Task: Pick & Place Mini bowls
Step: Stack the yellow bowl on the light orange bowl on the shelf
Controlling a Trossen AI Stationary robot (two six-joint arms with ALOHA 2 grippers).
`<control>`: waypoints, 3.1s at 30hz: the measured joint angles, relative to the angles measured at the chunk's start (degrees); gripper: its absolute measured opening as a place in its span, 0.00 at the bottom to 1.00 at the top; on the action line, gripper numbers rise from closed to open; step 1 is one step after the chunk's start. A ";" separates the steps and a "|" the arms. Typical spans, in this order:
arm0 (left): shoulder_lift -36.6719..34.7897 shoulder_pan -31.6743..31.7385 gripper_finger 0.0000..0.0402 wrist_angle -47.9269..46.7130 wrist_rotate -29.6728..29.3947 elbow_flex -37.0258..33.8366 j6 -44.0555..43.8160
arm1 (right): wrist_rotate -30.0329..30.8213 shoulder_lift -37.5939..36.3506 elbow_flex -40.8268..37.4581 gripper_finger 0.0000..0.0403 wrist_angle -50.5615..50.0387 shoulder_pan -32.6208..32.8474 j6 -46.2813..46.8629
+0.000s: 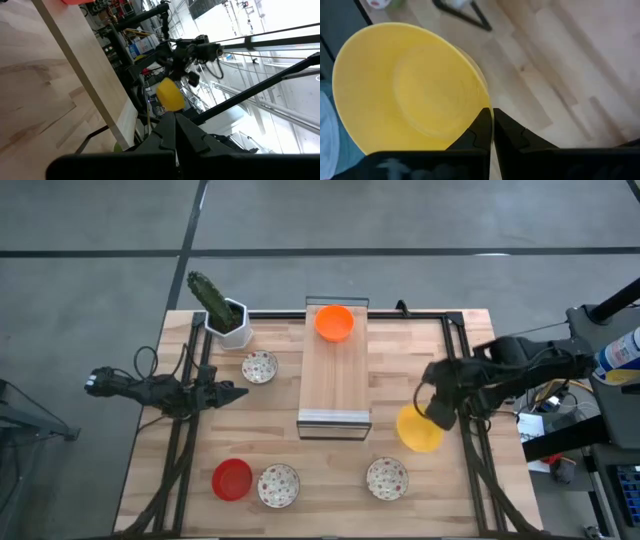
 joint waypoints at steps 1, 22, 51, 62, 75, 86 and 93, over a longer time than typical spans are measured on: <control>0.00 -0.01 0.00 0.01 0.01 0.00 0.00 | 0.00 0.78 1.53 0.02 -0.73 -1.40 -1.37; 0.00 -0.01 0.00 -0.04 0.01 0.00 -0.35 | -0.11 22.97 32.91 0.02 -13.02 -17.17 -25.53; 0.00 0.01 0.00 -0.10 0.00 -0.02 -0.11 | 5.88 49.79 60.29 0.02 -11.57 -37.17 -30.06; 0.00 -0.01 0.00 0.01 -0.01 -0.02 -0.15 | 5.99 55.27 60.24 0.02 -4.35 -41.93 -30.82; -0.01 -0.01 0.00 -0.09 -0.02 -0.01 -0.23 | 7.33 57.30 60.15 0.02 -3.97 -43.89 -30.43; -0.02 -0.01 0.00 -0.04 -0.02 -0.02 -0.22 | 7.52 57.36 59.61 0.02 -4.06 -44.47 -30.66; 0.00 -0.01 0.00 -0.04 -0.03 -0.01 -0.22 | 7.50 57.36 57.31 0.02 -4.12 -44.43 -30.83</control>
